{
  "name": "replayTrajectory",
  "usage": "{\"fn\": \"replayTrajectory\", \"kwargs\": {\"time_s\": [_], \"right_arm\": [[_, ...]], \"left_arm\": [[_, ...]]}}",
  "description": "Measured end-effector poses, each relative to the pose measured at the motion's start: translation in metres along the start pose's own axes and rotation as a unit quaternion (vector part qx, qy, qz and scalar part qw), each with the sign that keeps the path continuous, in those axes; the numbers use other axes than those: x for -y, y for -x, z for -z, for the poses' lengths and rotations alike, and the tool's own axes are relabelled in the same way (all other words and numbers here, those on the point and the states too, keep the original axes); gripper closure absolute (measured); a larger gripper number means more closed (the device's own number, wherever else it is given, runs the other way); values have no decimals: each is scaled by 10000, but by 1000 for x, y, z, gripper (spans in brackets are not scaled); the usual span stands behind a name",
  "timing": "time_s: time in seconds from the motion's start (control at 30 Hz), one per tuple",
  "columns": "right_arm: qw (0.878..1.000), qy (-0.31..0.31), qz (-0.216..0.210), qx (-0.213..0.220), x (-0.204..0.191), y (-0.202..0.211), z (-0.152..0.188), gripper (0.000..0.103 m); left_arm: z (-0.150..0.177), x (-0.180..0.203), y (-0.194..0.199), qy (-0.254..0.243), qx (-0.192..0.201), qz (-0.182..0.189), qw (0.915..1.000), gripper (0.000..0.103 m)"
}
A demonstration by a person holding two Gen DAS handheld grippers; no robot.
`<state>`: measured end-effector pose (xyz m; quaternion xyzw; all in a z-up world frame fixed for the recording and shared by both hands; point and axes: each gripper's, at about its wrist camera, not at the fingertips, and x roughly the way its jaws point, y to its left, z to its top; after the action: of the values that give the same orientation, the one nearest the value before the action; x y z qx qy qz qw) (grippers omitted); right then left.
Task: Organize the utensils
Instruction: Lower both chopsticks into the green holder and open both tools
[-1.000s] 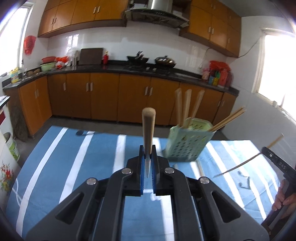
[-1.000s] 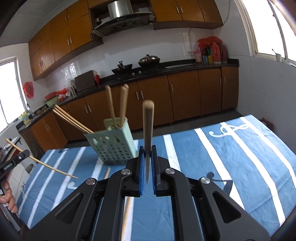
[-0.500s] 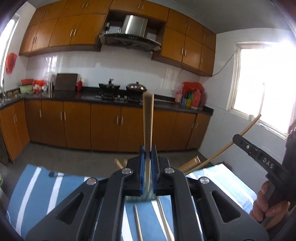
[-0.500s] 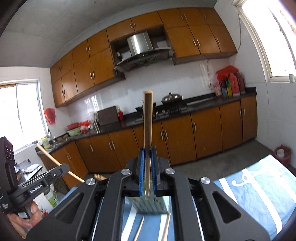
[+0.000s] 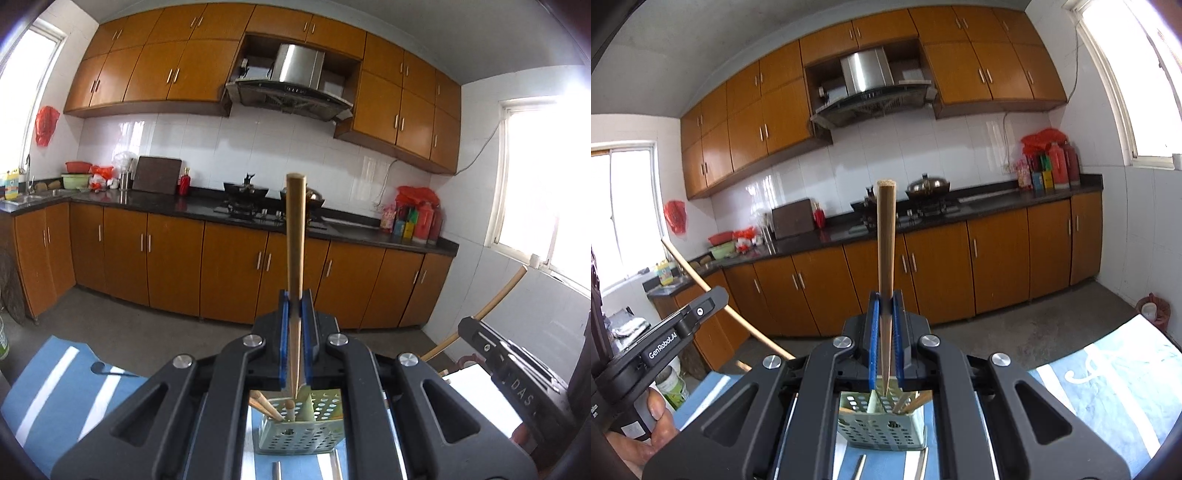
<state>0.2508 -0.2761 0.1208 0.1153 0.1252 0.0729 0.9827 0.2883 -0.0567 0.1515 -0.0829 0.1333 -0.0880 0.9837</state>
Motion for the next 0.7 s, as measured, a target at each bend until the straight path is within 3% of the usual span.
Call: {"fn": "replayTrajectory", "kwargs": {"time_s": [0.33,0.7], "right_arm": [[9996,27,-4,-297,0,-13,14,95],[9999,-28,88,-61,15,37,4,95]], "left_arm": [[21,-10,-31,83,-387,-39,9992,94],[10,-25,23,77,-132,-51,9999,84]]}}
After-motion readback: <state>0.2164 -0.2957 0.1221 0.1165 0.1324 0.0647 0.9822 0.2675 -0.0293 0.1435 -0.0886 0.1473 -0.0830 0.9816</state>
